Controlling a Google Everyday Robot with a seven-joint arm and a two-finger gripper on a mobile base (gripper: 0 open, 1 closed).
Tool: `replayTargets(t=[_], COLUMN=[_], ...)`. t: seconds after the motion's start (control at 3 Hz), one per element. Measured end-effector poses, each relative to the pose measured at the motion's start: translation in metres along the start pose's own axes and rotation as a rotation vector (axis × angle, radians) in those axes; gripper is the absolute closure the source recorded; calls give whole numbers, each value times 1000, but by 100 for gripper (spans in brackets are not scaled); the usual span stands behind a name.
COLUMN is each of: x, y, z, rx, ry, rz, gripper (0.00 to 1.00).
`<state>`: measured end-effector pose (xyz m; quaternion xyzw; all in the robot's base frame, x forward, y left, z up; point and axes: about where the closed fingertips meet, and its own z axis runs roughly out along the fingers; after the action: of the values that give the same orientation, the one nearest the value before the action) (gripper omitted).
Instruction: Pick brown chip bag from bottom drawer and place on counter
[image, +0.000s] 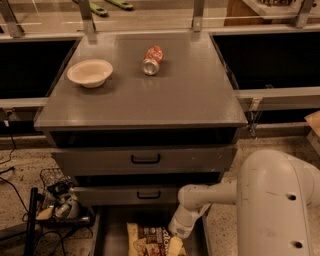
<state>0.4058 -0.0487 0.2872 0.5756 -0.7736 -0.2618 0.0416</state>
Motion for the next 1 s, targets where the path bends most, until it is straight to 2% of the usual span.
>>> replayTargets(t=[0.33,1.0], x=[-2,1], y=[11,4], z=[2,11], rx=[130,125], ry=[57,34], rz=[59,79], gripper=[0,0])
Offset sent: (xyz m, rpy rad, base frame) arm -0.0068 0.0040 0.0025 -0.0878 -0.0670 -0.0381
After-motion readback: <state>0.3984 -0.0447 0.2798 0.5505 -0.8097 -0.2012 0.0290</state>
